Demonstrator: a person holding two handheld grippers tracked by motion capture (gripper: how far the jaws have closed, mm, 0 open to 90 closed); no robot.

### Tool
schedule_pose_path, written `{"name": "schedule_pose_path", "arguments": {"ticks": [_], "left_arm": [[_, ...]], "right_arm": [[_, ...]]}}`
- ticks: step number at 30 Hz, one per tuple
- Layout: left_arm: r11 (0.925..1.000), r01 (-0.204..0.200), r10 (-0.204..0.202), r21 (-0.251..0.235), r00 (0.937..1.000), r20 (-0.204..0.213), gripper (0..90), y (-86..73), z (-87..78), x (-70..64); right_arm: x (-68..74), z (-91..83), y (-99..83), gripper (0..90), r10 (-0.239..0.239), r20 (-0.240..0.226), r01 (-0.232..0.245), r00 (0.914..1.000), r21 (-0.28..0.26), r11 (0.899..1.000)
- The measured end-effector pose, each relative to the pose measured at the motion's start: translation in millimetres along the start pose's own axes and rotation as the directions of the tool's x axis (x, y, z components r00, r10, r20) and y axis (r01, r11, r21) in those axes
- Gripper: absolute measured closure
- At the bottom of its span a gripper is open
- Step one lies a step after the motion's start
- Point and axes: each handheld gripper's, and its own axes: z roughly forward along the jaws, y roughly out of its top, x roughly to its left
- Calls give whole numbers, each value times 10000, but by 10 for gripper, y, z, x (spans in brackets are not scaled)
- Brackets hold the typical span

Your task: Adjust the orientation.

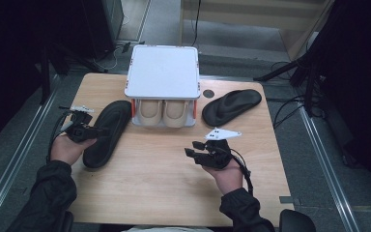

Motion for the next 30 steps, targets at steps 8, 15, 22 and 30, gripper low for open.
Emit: {"name": "schedule_pose_path", "arguments": {"ticks": [8, 15, 22, 30], "left_arm": [[9981, 78, -111, -608, 9985, -537, 541, 91, -177, 114], [9989, -31, -14, -466, 9955, -949, 455, 136, -81, 217], [9998, -91, 72, -169, 9942, -1072, 439, 165, 36, 290], [10000, -92, 89, -25, 9961, -879, 460, 200, 216, 340]], "right_arm": [[-3, -5, -2, 570, -22, 20, 22, 10000, -11, 10000], [-6, -24, -21, 570, 18, 90, -18, 10000, -17, 10000], [-21, -82, -65, 569, 162, 264, -161, 9995, -61, 9999], [-40, -153, -109, 569, 336, 500, -329, 9982, -131, 9994]]}}
